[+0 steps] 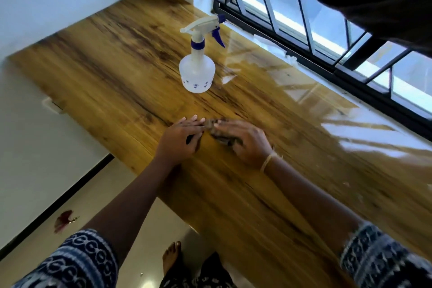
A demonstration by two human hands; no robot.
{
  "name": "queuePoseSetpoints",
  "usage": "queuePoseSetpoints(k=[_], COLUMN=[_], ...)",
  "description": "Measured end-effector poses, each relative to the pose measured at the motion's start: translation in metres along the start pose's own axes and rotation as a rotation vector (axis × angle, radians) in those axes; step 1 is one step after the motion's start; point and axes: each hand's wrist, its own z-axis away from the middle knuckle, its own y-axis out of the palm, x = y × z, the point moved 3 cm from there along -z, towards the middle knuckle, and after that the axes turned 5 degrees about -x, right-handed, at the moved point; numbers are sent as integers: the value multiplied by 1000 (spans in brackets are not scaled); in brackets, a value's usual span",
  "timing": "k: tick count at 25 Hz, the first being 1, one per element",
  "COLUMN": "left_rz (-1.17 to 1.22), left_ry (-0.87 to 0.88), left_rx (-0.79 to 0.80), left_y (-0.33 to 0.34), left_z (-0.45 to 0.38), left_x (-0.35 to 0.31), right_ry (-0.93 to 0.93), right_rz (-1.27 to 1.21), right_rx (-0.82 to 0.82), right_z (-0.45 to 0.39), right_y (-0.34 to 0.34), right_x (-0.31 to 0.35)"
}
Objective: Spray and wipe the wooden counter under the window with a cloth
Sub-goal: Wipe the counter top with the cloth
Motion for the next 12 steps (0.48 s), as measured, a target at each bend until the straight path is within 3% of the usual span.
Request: queuePoseSetpoints(k=[2, 4, 8, 10, 12], left_rz=[30, 42, 58, 32, -8], left_ry=[-17, -30, -40, -36, -22], left_rx=[-44, -61, -52, -43, -25], left_y=[-3, -6, -6, -4, -2], left_z=[11, 15, 13, 12, 10], left_x=[-2, -4, -5, -4, -3], right_ry=[-66, -22, 348, 522, 467], right_rz=[-73, -167, -291, -85, 180], right_rx=[92, 66, -346, -313, -196], right_z=[33, 39, 13, 6, 6], right_y=[8, -3, -67, -87, -78], right_x=[18, 14, -65, -100, -98])
